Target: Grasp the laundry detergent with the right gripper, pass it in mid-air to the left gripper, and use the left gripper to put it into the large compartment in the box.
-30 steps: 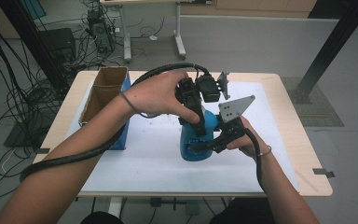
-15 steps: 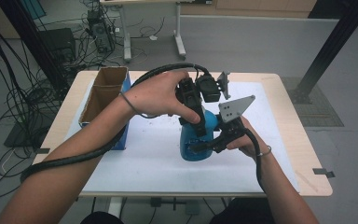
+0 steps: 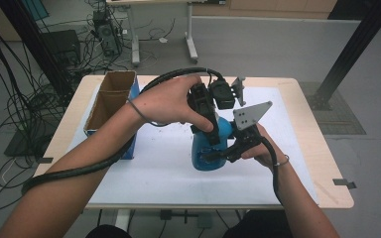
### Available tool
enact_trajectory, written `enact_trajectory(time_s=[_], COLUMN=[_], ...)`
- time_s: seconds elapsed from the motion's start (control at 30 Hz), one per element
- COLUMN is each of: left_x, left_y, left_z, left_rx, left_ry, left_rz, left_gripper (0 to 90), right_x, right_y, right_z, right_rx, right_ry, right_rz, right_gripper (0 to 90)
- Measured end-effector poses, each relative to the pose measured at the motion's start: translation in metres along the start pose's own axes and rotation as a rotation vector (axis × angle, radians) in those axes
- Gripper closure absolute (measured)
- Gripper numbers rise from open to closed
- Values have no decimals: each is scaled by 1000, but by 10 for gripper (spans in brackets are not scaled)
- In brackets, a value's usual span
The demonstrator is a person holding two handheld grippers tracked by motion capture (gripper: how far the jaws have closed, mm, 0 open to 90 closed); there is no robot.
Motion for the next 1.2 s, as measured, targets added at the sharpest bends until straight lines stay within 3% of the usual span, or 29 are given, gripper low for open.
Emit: enact_trajectory(time_s=[1.2], left_x=[1], left_y=[-5], left_z=[1], left_rx=[1], left_ry=[-2], left_rz=[-13], left_gripper=[375], right_x=[0], right_y=[-2], right_z=[3], right_rx=[5], right_ry=[5], right_rz=[3], right_gripper=[436])
Point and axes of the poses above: each handheld gripper's, and its own axes: z roughly forward along the jaws, y roughly out of its top, x roughly to its left, the point moved 6 cm from there along z, roughly forward along the jaws, and after that the axes turned 15 degrees about -x, right-handed, at the moved point
